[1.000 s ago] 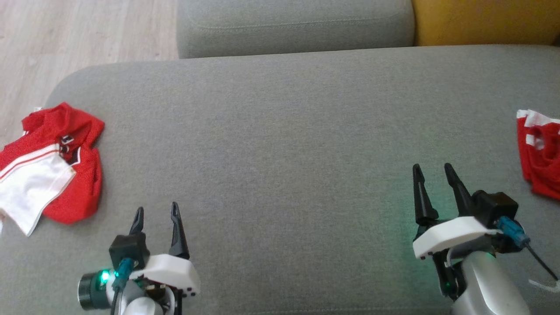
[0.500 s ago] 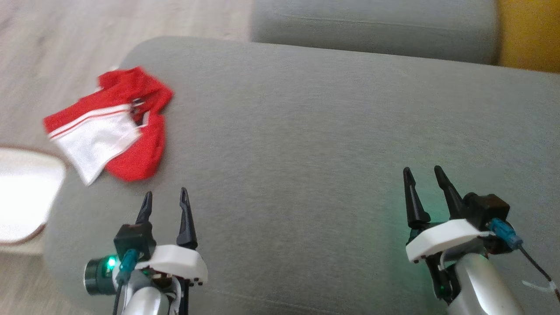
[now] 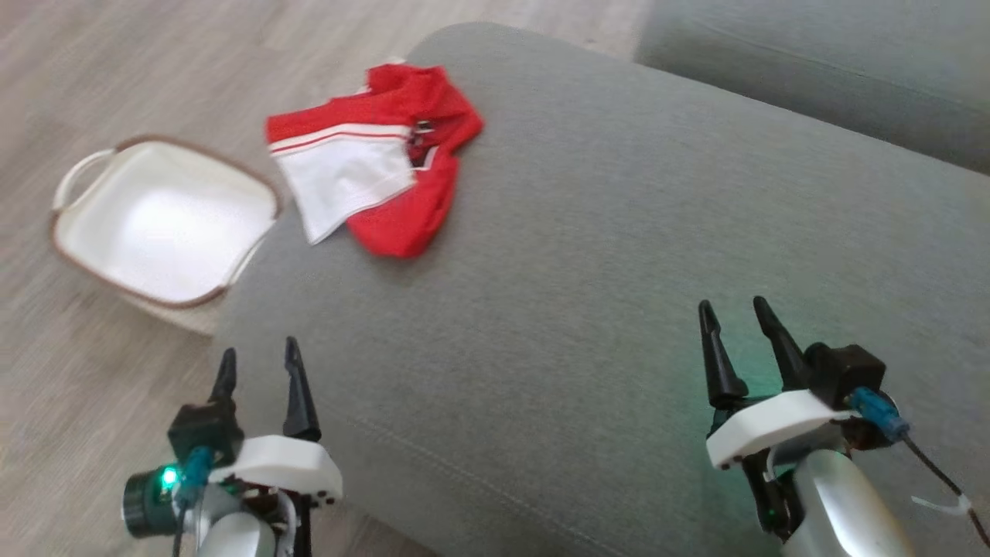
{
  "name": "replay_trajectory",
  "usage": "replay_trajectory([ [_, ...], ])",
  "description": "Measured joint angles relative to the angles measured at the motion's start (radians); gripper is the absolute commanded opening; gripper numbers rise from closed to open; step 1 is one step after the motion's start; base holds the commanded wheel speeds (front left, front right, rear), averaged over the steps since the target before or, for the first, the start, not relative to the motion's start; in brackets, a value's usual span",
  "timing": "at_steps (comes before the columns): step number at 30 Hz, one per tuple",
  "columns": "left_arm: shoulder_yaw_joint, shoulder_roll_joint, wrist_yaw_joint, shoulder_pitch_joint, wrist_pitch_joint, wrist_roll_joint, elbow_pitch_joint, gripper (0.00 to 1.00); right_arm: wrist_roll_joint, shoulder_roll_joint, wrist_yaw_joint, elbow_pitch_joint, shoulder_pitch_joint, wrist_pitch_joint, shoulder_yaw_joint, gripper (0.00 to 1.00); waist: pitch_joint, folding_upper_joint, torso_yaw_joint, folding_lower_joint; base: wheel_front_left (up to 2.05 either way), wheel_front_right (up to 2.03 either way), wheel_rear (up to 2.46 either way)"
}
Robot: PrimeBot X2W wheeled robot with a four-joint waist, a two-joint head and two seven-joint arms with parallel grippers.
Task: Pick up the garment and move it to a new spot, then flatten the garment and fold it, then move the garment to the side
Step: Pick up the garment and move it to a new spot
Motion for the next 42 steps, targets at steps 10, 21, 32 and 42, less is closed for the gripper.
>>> replay_trajectory([
  [10,0.047,-0.001,0.011,0.033,0.0,-0.031,-0.017,1.0,-0.012,0.002,0.0,-0.002,-0.032,0.0,0.053,1.0,0.047,0.0,0.048,0.0,0.0,0.0,0.0],
  [21,0.168,-0.005,-0.094,-0.184,0.0,-0.064,0.086,1.0,-0.063,-0.003,0.0,-0.07,-0.075,0.0,0.097,1.0,0.135,0.0,-0.037,0.0,0.0,0.0,0.0],
  [32,0.236,0.018,-0.161,-0.465,0.0,-0.008,0.336,1.0,-0.063,-0.058,0.0,-0.188,-0.158,0.014,0.165,1.0,0.28,0.0,-0.166,0.0003,0.0,0.0,0.0],
  [42,0.31,0.087,-0.159,-0.609,0.0,-0.014,0.649,1.0,-0.047,-0.073,0.0,-0.252,-0.203,0.026,0.186,1.0,0.382,0.0,-0.304,0.0001,0.0,0.0,0.0],
])
